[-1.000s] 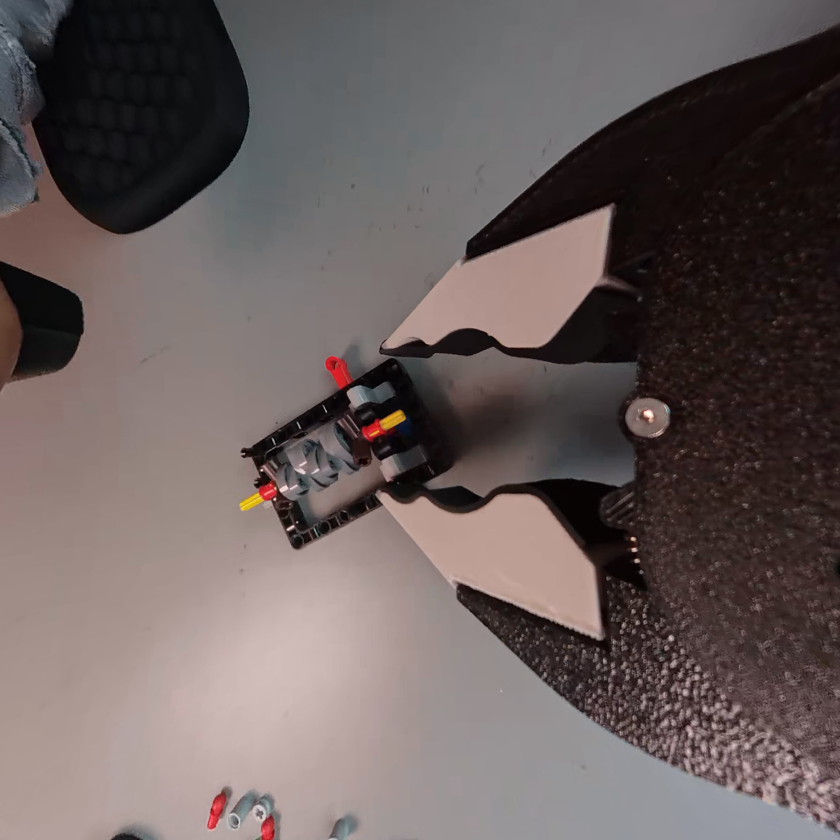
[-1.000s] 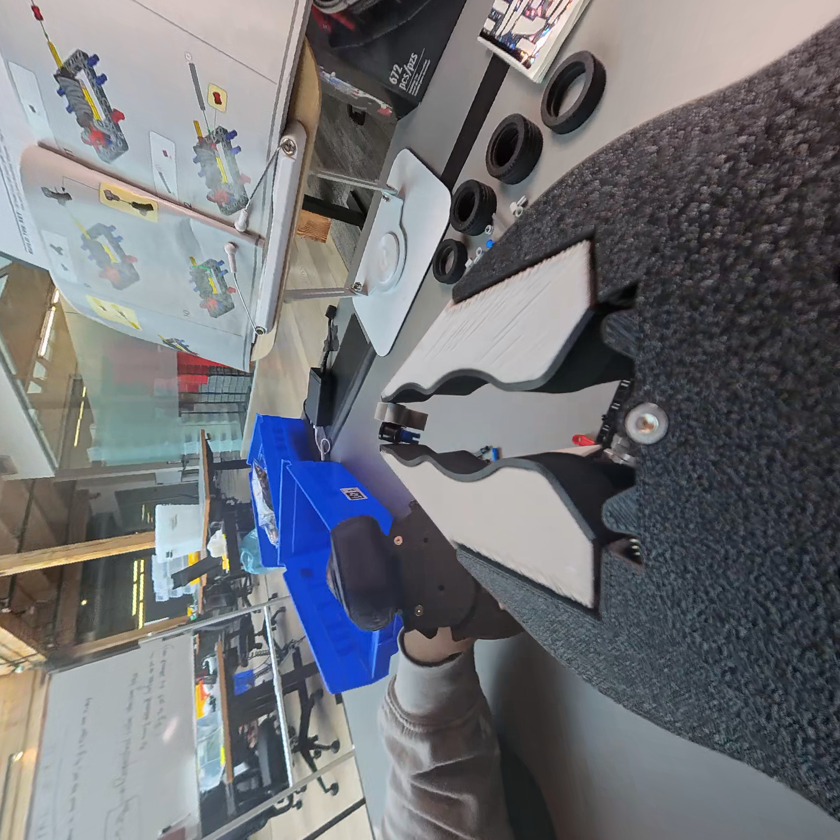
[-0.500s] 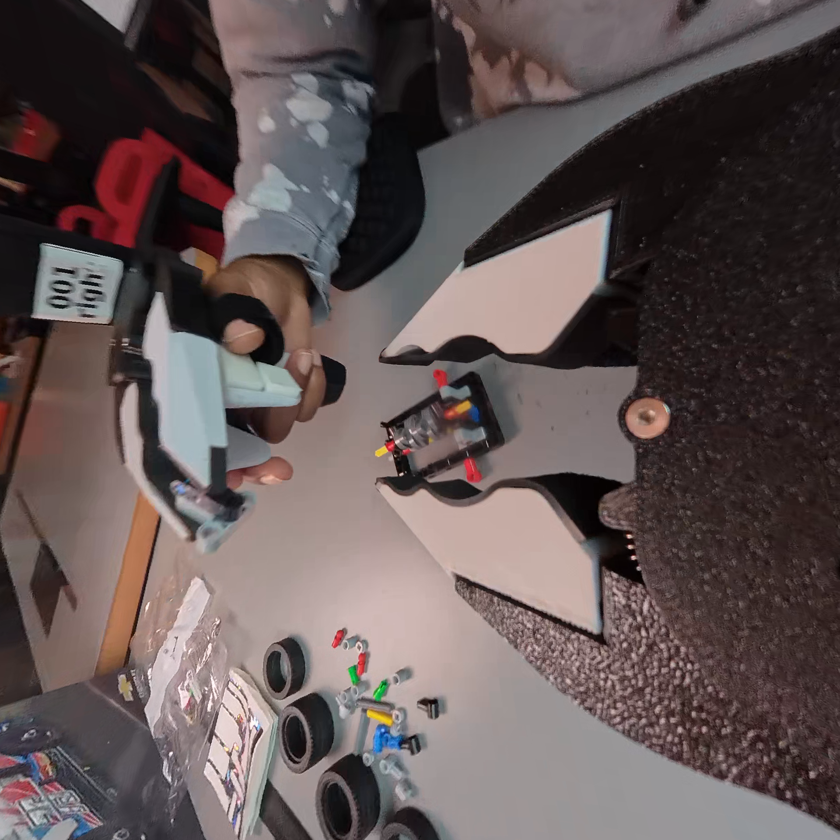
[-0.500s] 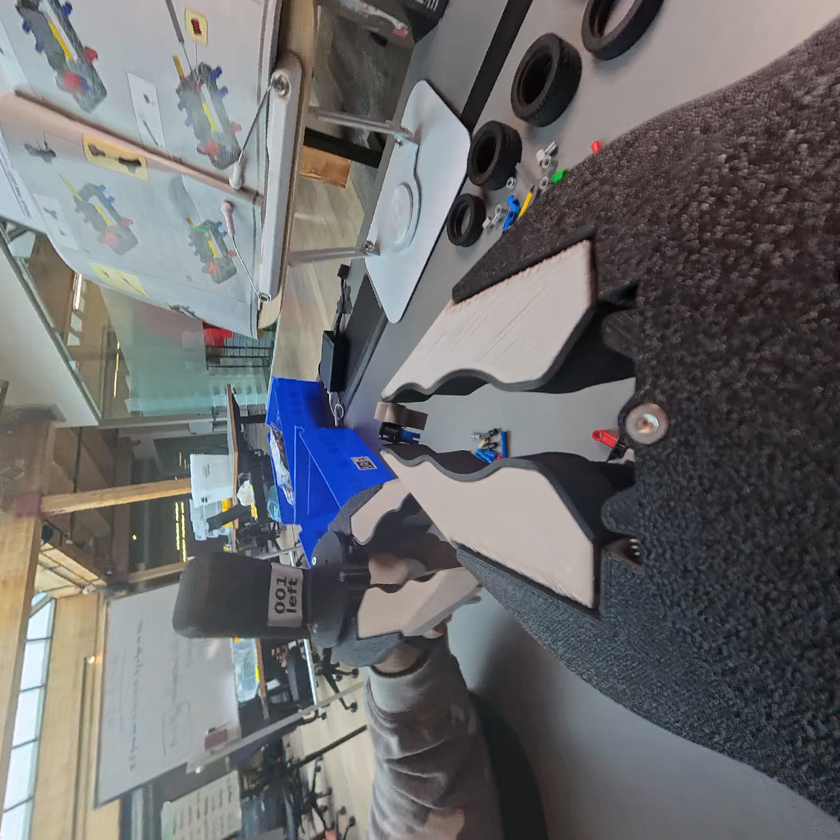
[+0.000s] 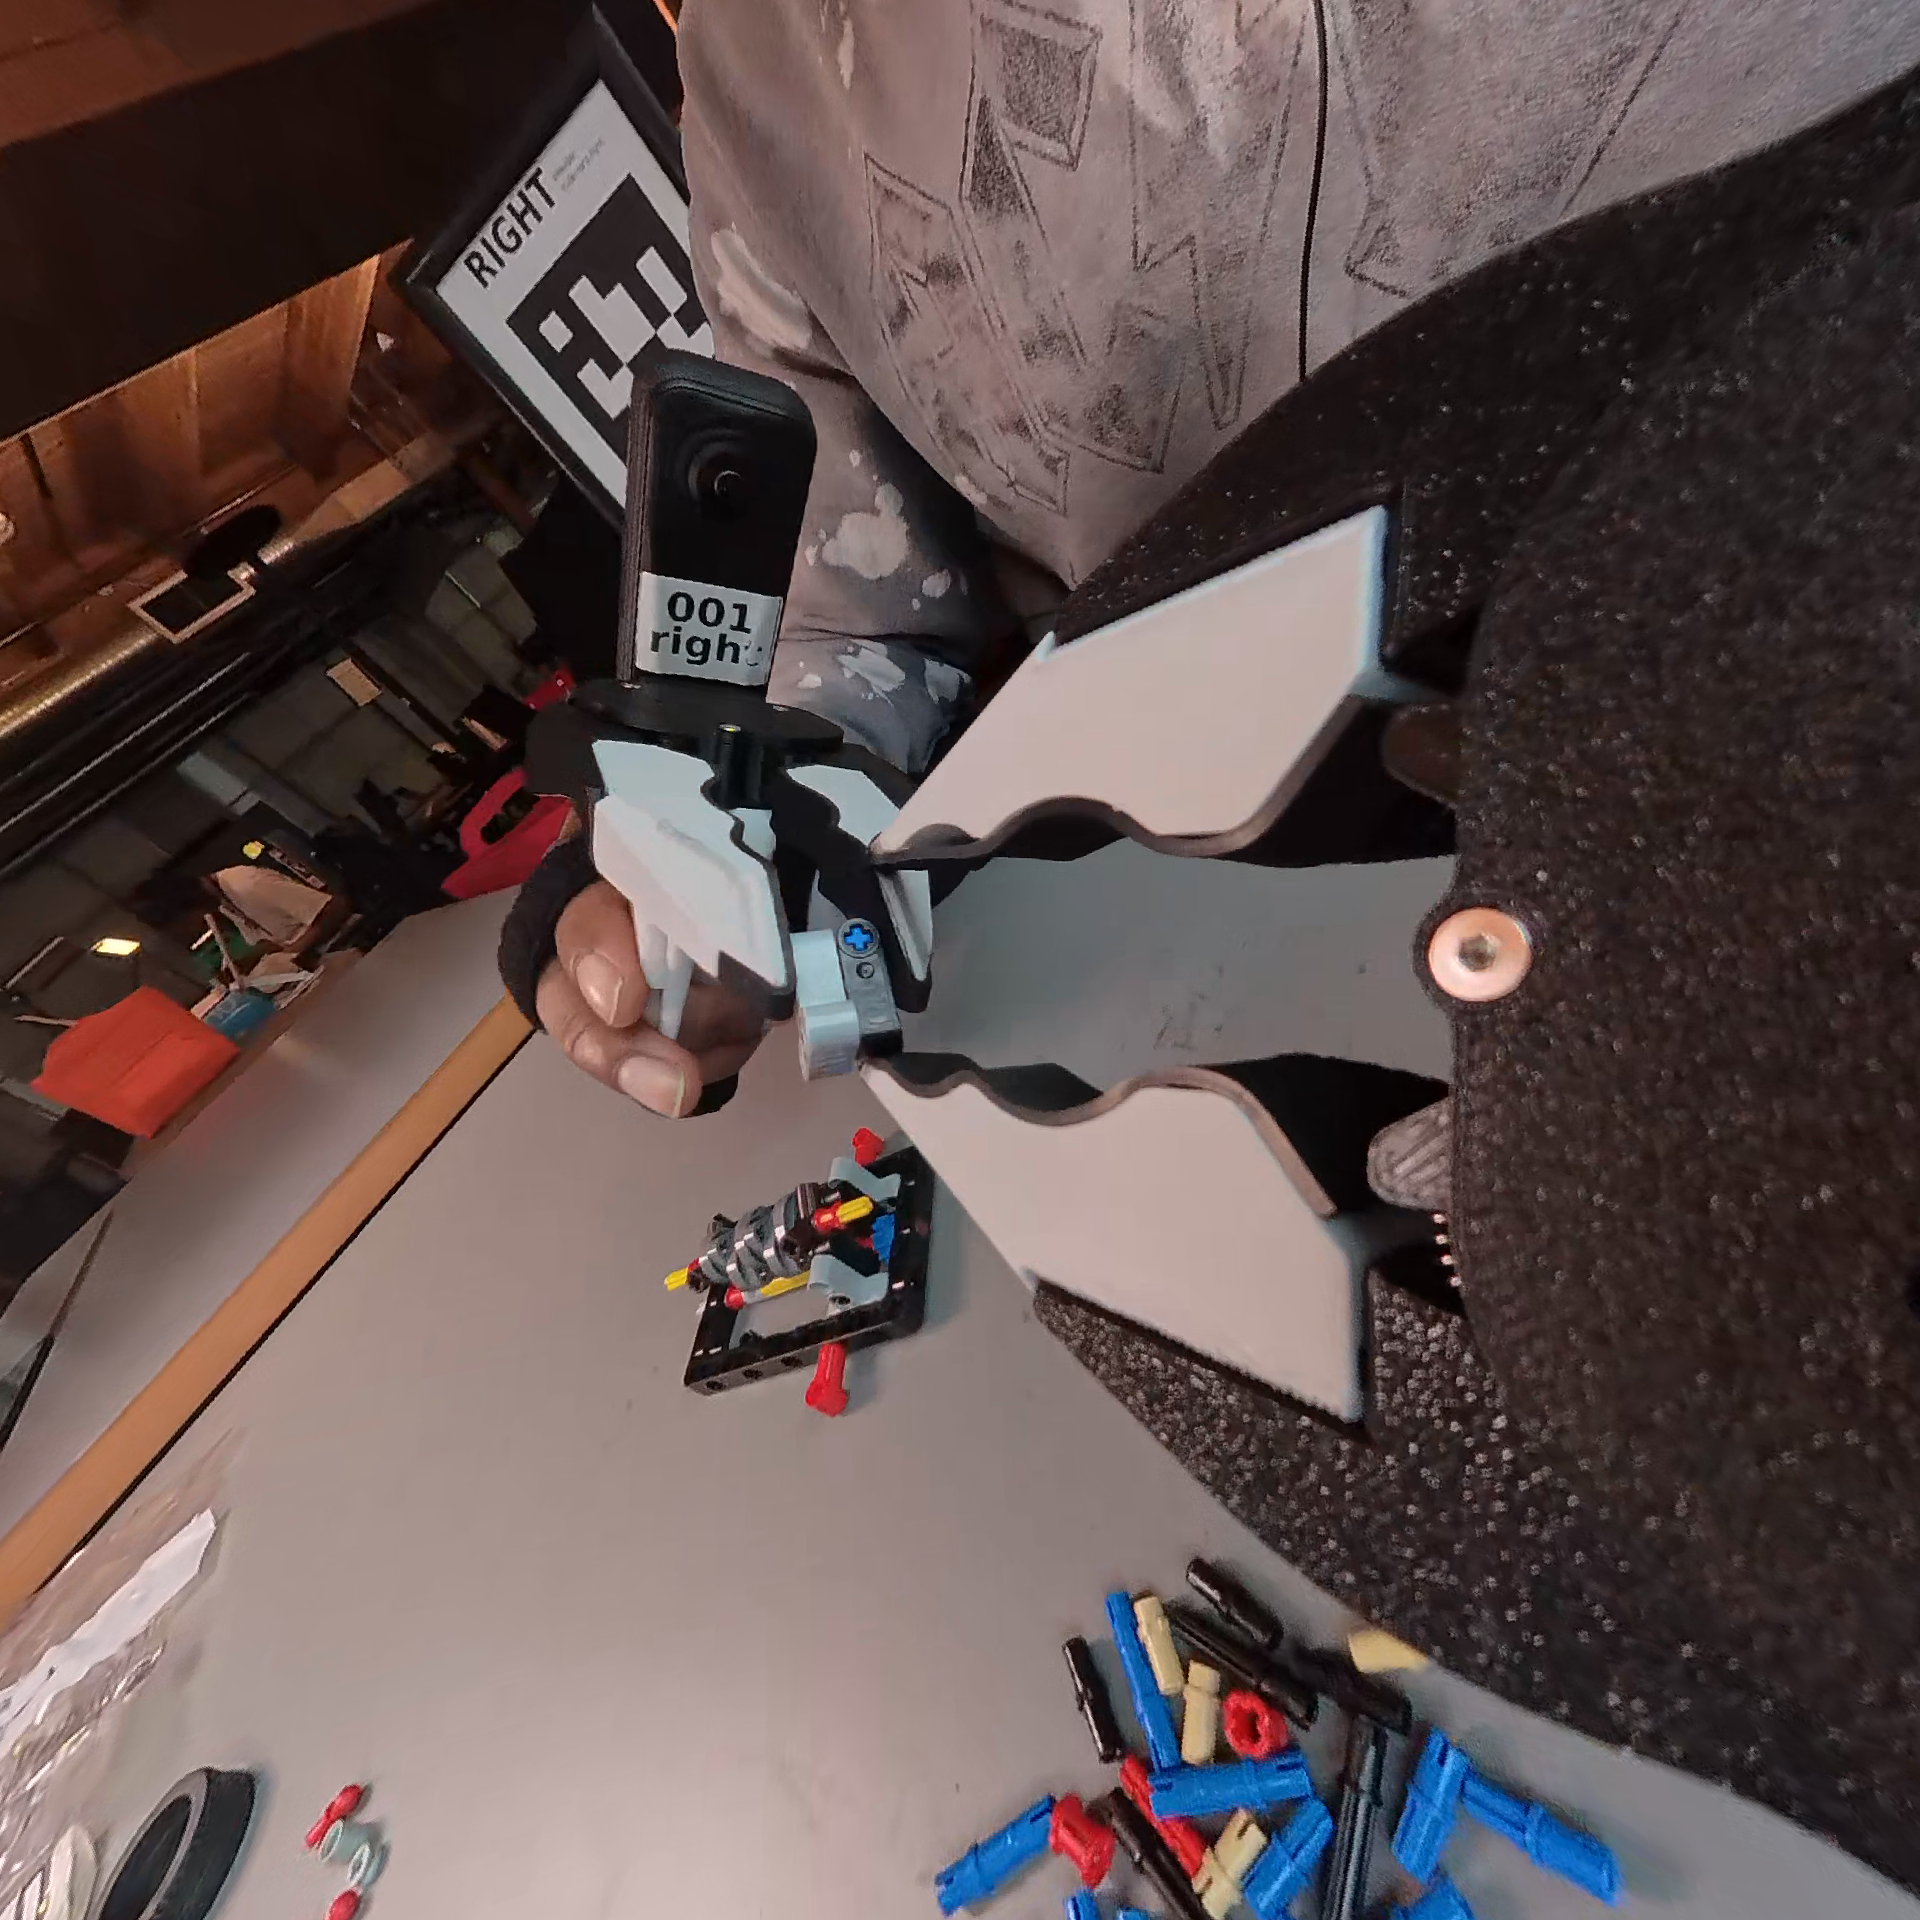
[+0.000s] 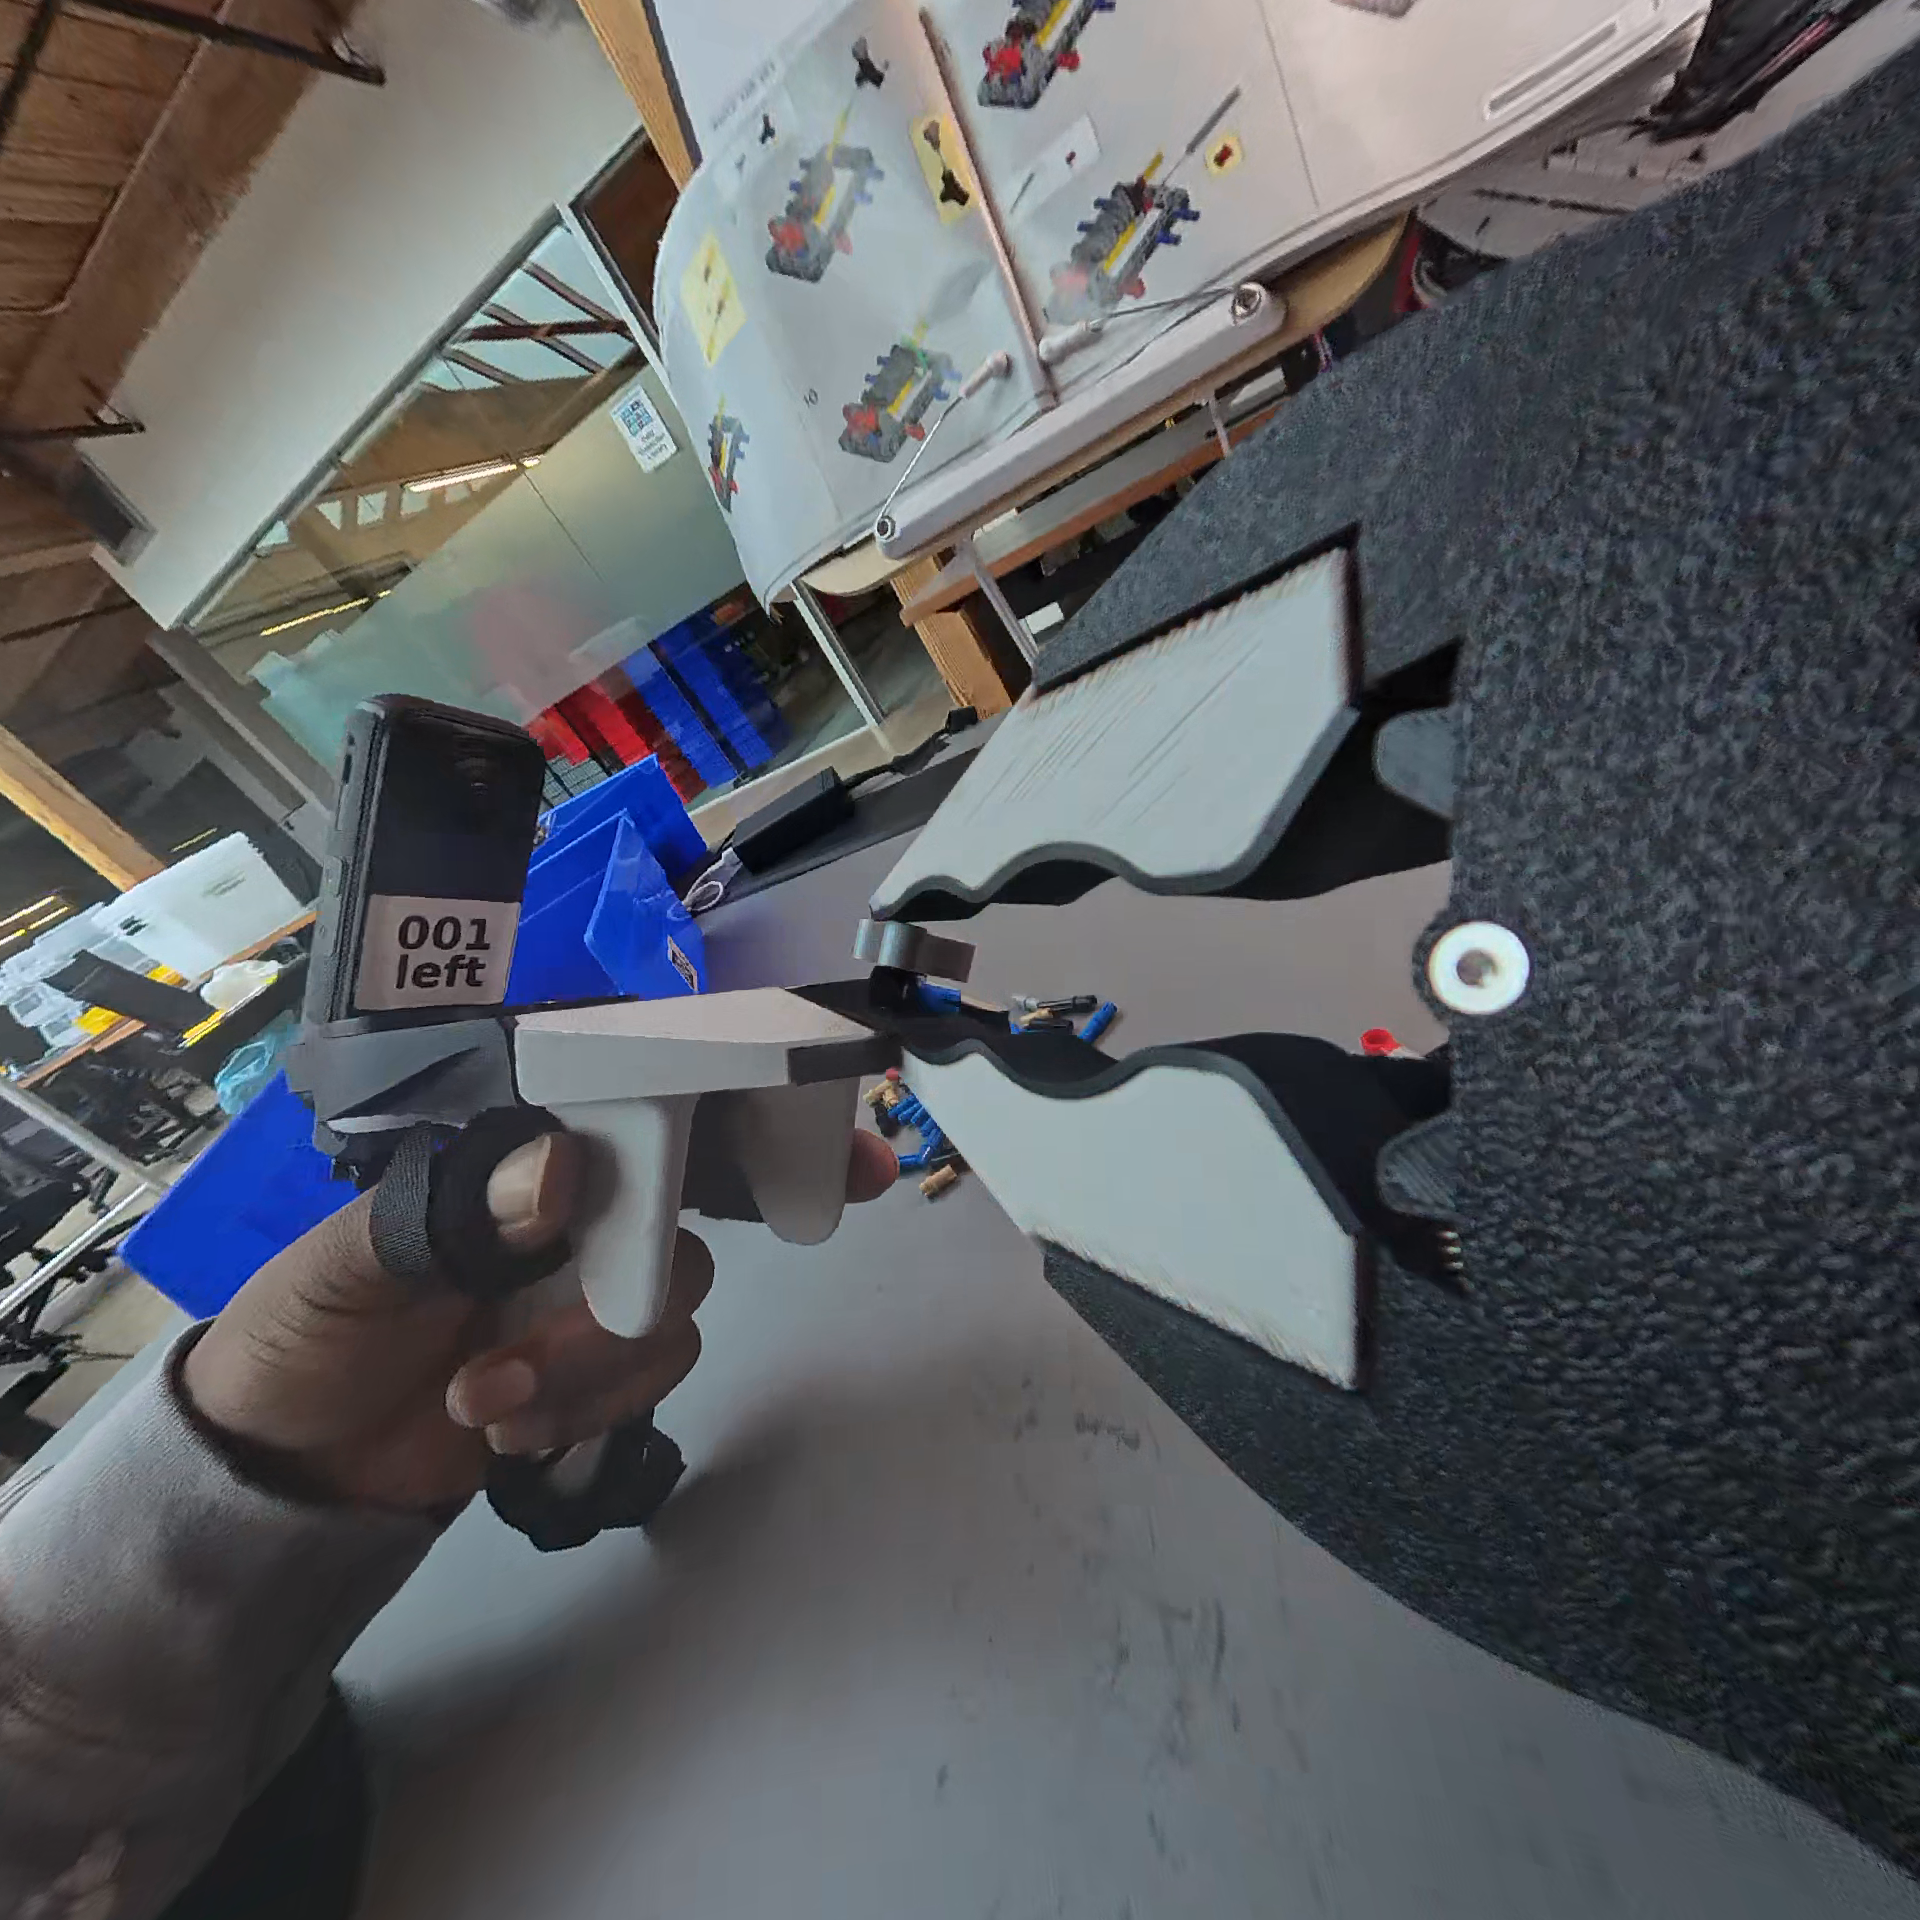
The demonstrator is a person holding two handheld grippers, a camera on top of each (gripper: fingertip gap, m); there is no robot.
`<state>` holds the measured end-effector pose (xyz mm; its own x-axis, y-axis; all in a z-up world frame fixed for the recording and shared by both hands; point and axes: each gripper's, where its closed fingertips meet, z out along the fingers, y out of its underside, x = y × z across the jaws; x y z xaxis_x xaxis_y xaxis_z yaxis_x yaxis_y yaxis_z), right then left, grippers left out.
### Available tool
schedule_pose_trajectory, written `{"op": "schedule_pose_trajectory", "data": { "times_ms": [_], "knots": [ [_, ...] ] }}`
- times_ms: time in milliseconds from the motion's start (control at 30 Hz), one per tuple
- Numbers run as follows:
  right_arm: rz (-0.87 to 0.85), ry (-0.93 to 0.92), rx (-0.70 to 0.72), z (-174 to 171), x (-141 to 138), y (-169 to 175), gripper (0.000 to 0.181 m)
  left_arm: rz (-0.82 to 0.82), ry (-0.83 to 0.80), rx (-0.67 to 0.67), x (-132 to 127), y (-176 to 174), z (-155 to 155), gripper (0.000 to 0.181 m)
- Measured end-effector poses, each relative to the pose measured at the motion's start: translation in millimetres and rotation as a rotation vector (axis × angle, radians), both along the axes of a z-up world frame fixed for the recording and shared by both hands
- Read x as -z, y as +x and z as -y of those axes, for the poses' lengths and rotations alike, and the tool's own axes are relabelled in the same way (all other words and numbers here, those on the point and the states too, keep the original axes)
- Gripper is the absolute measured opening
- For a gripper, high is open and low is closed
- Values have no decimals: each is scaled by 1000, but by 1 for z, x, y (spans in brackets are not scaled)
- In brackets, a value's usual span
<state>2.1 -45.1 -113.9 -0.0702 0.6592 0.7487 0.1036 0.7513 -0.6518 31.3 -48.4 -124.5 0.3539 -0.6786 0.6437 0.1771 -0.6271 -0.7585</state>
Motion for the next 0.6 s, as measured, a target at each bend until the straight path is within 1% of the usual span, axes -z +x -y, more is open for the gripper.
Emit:
{"op": "schedule_pose_trajectory", "data": {
  "times_ms": [133, 233, 300, 333, 367, 400, 433, 467, 500, 533, 600],
  "knots": [
    [-5, 18, -30, 5, 0, 3, 16, 56, -5, 18, -5, -2, 2, 28],
    [-11, 23, -40, 8, 2, 3, 17, 47, -20, 11, -2, -3, 1, 22],
    [28, -4, -50, 8, 9, 2, 20, -55, 10, -8, 5, -6, 0, 22],
    [66, -39, -69, 10, 14, 3, 25, -122, 25, -20, 10, -9, -1, 22],
    [104, -92, -78, 9, 17, 4, 39, -201, 38, -36, 17, -13, -3, 22],
    [159, -171, -76, 4, 19, 7, 49, -313, 55, -53, 28, -21, -5, 22],
    [220, -273, -77, -2, 18, 13, 54, -445, 72, -47, 41, -28, -4, 22],
    [251, -366, -85, -12, 13, 21, 51, -567, 78, -7, 55, -33, 2, 21],
    [274, -433, -86, -24, 8, 32, 41, -653, 74, 51, 65, -34, 11, 21],
    [292, -484, -63, -40, 4, 44, 36, -698, 60, 103, 72, -32, 19, 21],
    [318, -566, 11, -73, 3, 69, 30, -722, 25, 166, 81, -26, 29, 21]
  ]
}}
